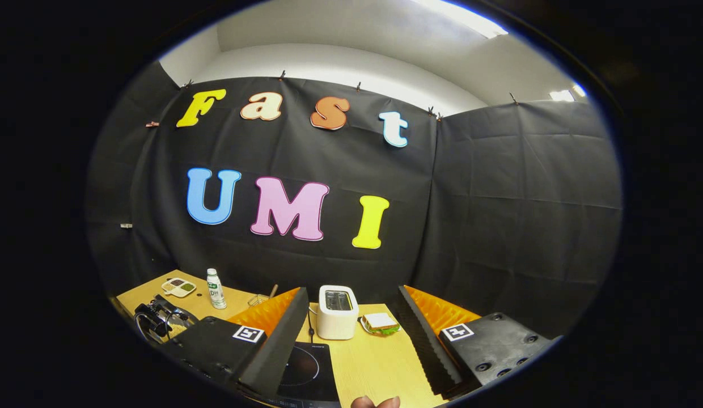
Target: First push the handle of the pot to place it horizontally, then grasp the pot with both hands and set it on the induction cooktop.
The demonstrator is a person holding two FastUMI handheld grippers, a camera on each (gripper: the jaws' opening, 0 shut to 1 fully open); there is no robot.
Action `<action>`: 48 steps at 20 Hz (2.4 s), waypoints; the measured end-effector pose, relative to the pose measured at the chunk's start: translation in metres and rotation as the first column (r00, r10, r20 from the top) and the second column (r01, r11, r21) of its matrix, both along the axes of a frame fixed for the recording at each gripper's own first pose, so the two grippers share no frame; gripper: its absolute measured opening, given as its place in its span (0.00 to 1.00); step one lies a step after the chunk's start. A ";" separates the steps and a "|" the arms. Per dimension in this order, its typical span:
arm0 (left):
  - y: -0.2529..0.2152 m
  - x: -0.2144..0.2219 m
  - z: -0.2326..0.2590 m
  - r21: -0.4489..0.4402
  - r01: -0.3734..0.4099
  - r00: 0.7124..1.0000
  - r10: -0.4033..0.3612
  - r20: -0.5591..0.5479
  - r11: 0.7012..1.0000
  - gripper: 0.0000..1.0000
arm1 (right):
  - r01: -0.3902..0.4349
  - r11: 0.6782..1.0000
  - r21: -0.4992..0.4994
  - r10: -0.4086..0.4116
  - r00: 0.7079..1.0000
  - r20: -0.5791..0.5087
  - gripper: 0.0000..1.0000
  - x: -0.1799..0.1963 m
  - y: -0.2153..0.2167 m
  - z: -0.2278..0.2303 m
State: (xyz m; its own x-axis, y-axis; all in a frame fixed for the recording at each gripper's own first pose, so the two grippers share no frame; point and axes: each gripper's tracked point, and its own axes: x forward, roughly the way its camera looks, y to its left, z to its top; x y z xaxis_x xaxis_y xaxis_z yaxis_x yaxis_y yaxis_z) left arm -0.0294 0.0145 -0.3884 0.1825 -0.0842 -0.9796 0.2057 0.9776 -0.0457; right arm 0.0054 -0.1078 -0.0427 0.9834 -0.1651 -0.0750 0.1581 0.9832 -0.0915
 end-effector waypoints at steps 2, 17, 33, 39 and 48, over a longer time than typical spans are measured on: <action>-0.007 0.009 0.000 0.004 0.007 1.000 -0.007 0.003 1.000 0.05 | -0.001 1.000 -0.002 0.001 1.000 -0.002 0.97 0.007 -0.004 -0.003; -0.040 0.108 -0.007 0.011 -0.040 0.996 0.039 0.075 0.999 0.05 | 0.075 0.997 -0.016 -0.075 0.996 -0.043 0.98 0.025 -0.038 -0.023; -0.056 0.119 0.080 -0.180 0.019 0.934 0.046 0.353 0.984 0.62 | -0.039 0.999 -0.006 0.039 0.995 -0.089 0.98 0.029 0.050 -0.033; 0.012 0.123 0.151 -0.219 -0.034 0.835 0.148 0.530 0.975 0.95 | -0.193 0.975 0.114 0.208 0.968 -0.139 0.98 0.031 0.131 -0.054; 0.176 0.115 0.136 -0.127 -0.172 0.789 0.214 0.576 0.977 0.96 | -0.316 0.908 0.276 0.391 0.876 -0.281 0.98 0.050 0.245 -0.122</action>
